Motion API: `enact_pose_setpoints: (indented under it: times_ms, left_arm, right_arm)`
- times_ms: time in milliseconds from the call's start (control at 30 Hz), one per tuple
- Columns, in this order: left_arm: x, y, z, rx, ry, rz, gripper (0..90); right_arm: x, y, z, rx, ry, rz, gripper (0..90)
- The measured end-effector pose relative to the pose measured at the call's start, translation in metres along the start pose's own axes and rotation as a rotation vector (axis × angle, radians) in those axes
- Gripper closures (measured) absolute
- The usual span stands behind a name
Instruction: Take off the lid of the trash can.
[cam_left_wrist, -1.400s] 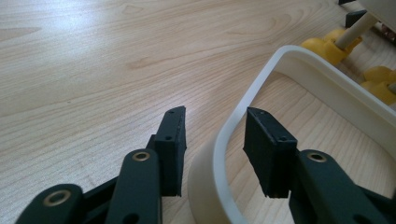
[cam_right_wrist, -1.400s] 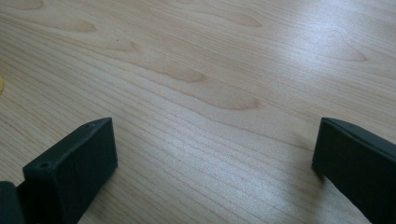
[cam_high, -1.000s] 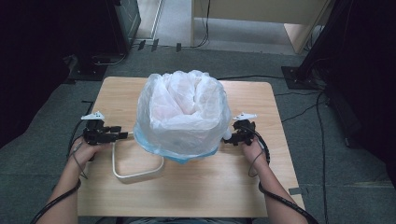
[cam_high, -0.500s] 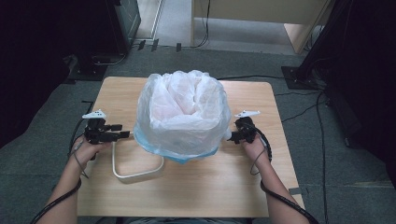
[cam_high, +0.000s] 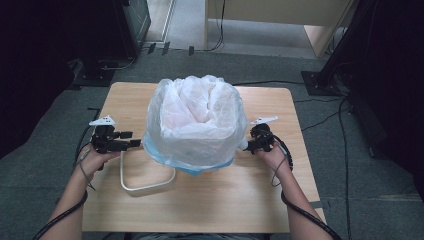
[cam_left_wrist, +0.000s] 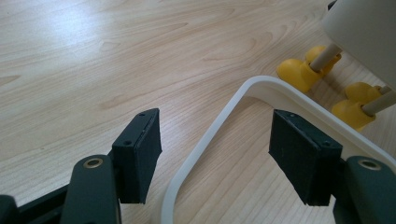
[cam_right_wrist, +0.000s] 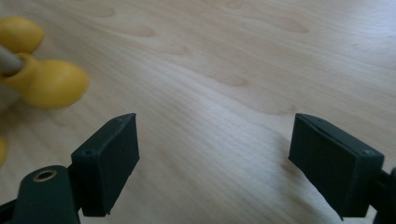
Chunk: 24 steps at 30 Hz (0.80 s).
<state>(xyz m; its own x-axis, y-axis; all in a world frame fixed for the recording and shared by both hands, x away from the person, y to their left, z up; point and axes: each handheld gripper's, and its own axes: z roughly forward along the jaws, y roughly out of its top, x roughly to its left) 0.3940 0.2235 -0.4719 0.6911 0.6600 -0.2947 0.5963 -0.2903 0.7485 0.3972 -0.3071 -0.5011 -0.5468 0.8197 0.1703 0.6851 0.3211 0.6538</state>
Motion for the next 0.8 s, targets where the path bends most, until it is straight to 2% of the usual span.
enact_pose_setpoints:
  times_ms: [67, 233, 500, 533, 700, 800]
  left_arm:
    - [-0.001, 0.001, 0.0, 0.007, -0.001, 0.006, 33.2]
    - [-0.006, 0.004, 0.001, 0.021, 0.005, 0.012, 32.6]
    - [-0.014, 0.01, 0.0, 0.015, -0.005, 0.029, 32.3]
    - [-0.016, 0.011, 0.0, 0.014, -0.009, 0.033, 32.3]
    - [-0.022, 0.014, 0.002, 0.027, -0.01, 0.051, 31.8]
    - [-0.024, 0.015, 0.003, 0.031, -0.013, 0.057, 31.7]
  right_arm:
    - [0.0, 0.001, -0.003, 0.0, 0.02, -0.008, 15.3]
    - [-0.005, 0.004, -0.013, -0.036, 0.07, 0.051, 16.0]
    - [-0.006, 0.006, -0.023, -0.07, 0.081, 0.049, 18.2]
    - [-0.005, 0.007, -0.024, -0.07, 0.083, 0.053, 20.7]
    - [-0.002, 0.009, -0.029, -0.088, 0.082, 0.005, 21.9]
    - [0.0, 0.01, -0.031, -0.096, 0.082, -0.007, 23.3]
